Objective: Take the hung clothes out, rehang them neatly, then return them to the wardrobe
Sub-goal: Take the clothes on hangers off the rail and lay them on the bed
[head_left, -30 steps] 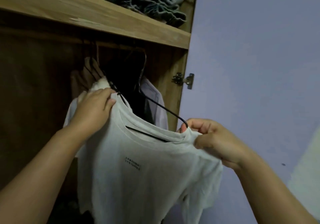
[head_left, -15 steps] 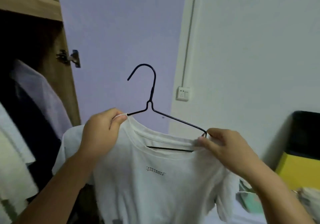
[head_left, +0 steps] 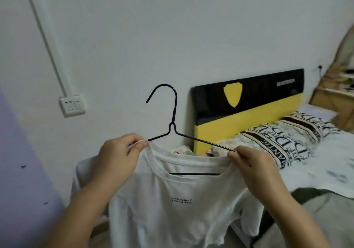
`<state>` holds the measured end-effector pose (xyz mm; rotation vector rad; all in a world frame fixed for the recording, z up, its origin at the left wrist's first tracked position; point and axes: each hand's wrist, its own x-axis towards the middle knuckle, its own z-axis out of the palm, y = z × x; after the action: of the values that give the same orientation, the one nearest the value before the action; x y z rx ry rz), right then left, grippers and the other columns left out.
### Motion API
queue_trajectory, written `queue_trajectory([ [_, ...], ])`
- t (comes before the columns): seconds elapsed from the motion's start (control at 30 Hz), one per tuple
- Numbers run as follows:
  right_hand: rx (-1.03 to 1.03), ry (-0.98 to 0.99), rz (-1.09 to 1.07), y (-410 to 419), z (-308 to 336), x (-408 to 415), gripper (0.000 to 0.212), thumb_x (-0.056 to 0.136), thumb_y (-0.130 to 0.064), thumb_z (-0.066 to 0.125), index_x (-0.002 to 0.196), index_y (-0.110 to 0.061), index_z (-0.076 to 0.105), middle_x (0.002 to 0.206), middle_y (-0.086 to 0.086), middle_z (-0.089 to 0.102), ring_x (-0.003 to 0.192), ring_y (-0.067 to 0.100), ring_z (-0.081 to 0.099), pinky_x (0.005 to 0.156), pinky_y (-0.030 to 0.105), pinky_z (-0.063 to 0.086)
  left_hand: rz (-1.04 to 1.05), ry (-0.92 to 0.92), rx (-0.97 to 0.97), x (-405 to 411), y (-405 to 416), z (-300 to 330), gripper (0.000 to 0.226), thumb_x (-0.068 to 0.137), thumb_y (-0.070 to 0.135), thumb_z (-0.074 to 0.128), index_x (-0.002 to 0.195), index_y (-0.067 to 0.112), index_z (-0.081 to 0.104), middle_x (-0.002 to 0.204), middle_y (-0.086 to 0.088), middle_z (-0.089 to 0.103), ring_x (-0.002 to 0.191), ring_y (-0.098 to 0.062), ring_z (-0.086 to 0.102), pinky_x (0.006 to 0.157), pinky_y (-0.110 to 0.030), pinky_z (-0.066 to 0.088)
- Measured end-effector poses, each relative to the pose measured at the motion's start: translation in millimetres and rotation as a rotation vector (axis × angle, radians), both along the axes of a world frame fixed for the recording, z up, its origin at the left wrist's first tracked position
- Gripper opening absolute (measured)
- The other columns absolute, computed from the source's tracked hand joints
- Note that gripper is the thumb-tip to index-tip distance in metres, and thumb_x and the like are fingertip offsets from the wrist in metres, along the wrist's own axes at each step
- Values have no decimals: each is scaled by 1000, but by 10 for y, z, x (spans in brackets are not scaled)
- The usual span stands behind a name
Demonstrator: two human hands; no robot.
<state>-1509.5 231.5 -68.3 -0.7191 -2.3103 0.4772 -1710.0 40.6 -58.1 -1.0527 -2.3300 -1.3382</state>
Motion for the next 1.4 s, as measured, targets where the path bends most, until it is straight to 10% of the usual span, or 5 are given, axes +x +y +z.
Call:
queue_trajectory([
  [0.2,-45,-22,-311,384,-185,781,32,89,-26,58,64,-7,54,51,-1,47,58,21,48,54,31,32,-301,-45,-72,303,1049,-185,11,83,24,66,72,22,68,69,-1,68,75,-27,61,71,-38,49],
  [0.6,-141,-13,-794,1090,-423,2703,32,88,-25,61,63,-6,54,50,-2,41,56,19,41,55,33,30,-779,-95,-153,1899,2949,-571,7,81,19,69,74,21,71,55,12,59,55,-7,51,55,-24,37],
  [1.4,-375,-217,-1214,3654,-1514,4856,28,92,-37,53,80,-15,65,74,2,66,80,25,59,64,32,29,-1089,-241,-421,4315,6376,-1792,17,89,20,59,71,21,60,67,5,62,67,-12,55,61,-22,40],
])
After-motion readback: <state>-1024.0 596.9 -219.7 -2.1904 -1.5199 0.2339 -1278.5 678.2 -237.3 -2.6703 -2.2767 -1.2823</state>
